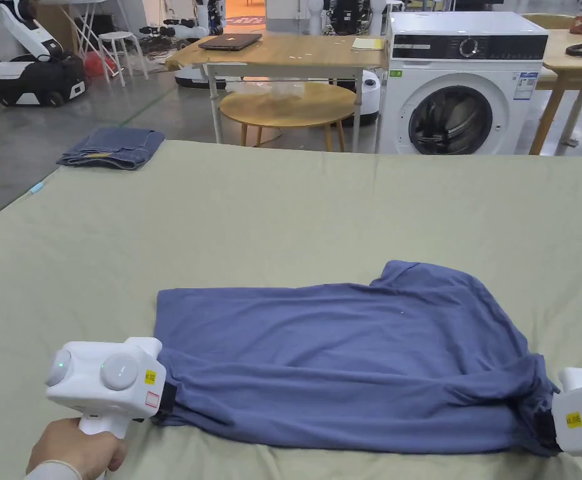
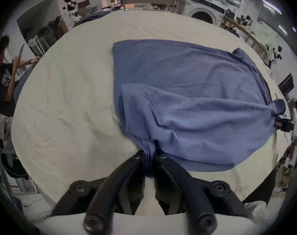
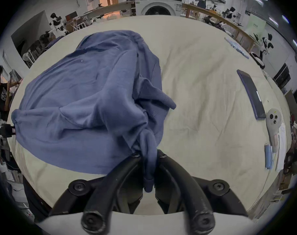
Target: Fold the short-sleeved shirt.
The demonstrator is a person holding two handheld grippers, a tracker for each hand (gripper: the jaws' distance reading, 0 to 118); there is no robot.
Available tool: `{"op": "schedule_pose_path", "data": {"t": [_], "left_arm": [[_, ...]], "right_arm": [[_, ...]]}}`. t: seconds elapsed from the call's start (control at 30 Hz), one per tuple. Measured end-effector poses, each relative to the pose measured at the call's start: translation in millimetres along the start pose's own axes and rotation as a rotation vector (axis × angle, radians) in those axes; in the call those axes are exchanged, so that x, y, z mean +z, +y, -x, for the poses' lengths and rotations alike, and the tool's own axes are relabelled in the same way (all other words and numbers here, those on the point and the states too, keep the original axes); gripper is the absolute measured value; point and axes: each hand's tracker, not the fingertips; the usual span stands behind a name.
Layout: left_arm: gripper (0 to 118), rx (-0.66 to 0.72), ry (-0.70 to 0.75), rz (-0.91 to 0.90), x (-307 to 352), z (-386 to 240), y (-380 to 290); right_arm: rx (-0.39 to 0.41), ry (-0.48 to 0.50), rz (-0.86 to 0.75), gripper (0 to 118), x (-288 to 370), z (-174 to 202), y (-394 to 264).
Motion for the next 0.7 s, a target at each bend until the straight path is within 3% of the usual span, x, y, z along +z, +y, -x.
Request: {"op": "schedule_pose_path", "data": {"t": [0.27,0.4,0.57,0.7], "left_arm": [[4,0.017,-0.056,-0.037,55,20,-4],[4,-0.052,-0.055,-0.052,88,22,-30],[4,-0.046,-0.123,0.024,88,26,-84],[4,0.020,-0.173,0.056,85,25,-115]], "right_arm": [[0.049,0.019,-0.087,9,77,-13,-17],[0.074,0.012,-0.088,9,118,-20,-48],[0.050,0.033,0.010,9,113,-38,-103],[-0.013,0.059,0.058,9,100,-43,-140]]}}
